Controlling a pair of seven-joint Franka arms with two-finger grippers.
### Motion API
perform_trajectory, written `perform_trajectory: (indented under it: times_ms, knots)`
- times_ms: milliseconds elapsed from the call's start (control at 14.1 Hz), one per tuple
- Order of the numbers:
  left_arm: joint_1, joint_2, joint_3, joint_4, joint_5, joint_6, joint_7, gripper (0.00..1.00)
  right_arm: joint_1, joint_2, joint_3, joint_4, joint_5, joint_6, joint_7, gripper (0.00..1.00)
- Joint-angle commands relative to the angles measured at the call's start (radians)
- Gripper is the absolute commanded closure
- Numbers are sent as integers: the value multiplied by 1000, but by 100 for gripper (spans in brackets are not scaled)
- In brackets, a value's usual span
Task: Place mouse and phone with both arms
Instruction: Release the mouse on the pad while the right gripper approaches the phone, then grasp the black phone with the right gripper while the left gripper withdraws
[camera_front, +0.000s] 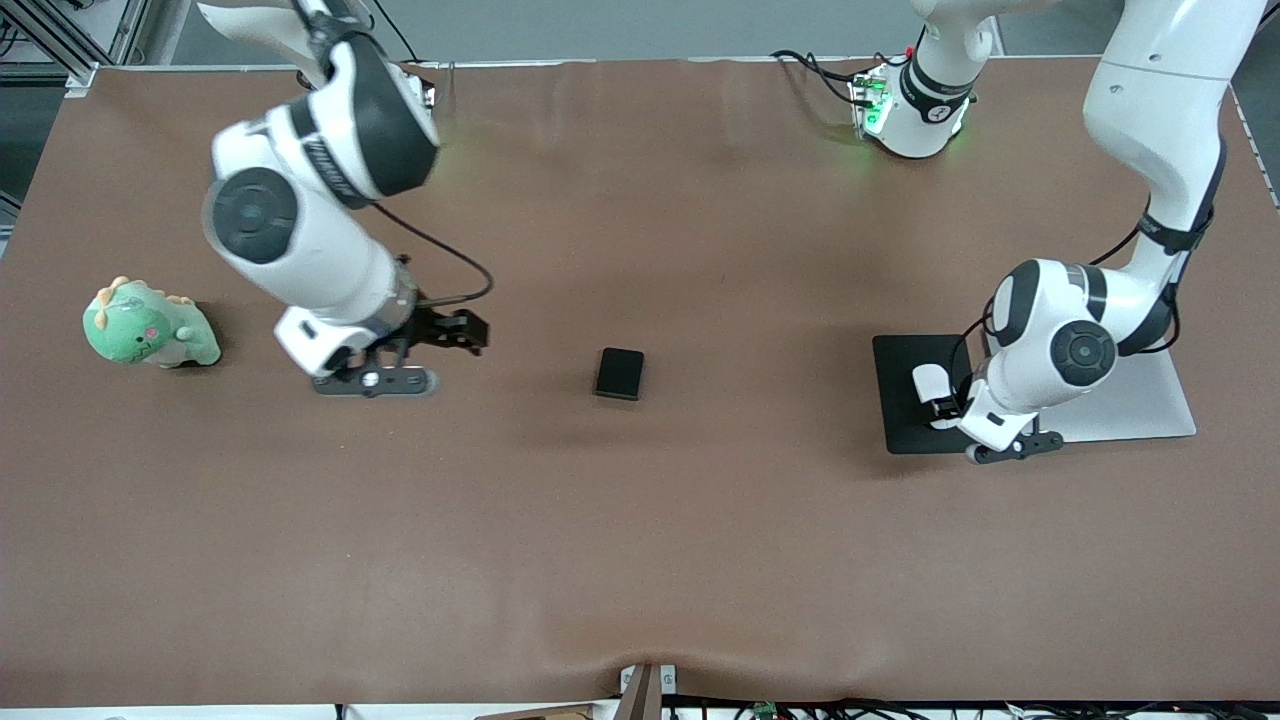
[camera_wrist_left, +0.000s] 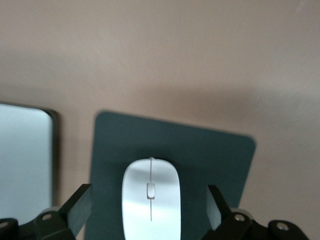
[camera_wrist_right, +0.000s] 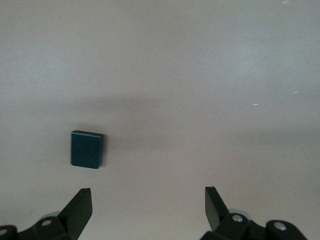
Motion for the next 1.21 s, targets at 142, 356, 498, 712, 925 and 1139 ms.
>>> perform_trajectory:
  times_ms: [142,356,498,712,925,1139]
  knots:
    - [-13,-24,-16,301,11,-339,-7,0,120,112,-15,15,-14,93,111,0]
    - [-13,-14,-32,440,11,-444,-8,0,169,178,-15,15,-15,149,126,0]
    - [-12,-17,-52,499,11,-494,-8,0,199,231,-15,15,-15,200,174,0]
    - [-8,-46,-75,565,9,-632,-10,0,233,317,-13,15,-14,304,231,0]
    - [-4,-136,-119,589,9,-740,-10,0,252,383,-13,15,-11,424,277,0]
    - [-1,-236,-145,583,-32,-835,-2,0,261,426,-13,15,-9,447,277,0]
